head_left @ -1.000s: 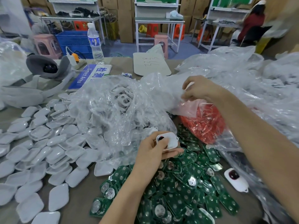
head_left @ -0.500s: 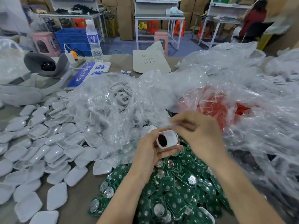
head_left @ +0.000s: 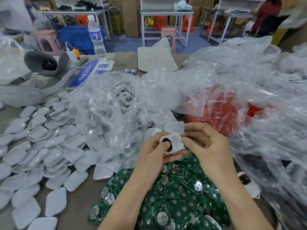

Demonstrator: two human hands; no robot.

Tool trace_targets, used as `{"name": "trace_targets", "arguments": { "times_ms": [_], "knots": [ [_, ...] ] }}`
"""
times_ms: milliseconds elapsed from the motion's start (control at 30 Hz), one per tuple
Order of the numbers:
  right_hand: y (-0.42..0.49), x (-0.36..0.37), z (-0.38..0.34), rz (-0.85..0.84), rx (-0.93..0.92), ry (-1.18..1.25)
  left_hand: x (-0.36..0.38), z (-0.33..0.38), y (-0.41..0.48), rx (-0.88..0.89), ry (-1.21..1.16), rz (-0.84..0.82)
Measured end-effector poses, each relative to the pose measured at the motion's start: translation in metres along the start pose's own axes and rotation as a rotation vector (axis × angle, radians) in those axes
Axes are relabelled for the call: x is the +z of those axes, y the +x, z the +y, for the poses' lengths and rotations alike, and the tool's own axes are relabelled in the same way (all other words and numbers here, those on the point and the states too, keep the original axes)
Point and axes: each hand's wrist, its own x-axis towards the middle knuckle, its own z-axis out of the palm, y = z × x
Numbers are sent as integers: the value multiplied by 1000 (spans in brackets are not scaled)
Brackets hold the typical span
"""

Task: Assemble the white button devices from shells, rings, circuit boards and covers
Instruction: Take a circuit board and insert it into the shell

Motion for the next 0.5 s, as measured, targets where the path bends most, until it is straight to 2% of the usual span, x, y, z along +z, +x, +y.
{"name": "trace_targets", "arguments": {
  "times_ms": [267, 500],
  "knots": [
    [0, -2, -1, 22, -22, -46, 4, 0, -2, 12, 11, -3],
    [1, 3, 3, 67, 28, 85, 6, -2, -3, 0, 106, 10]
  ]
}}
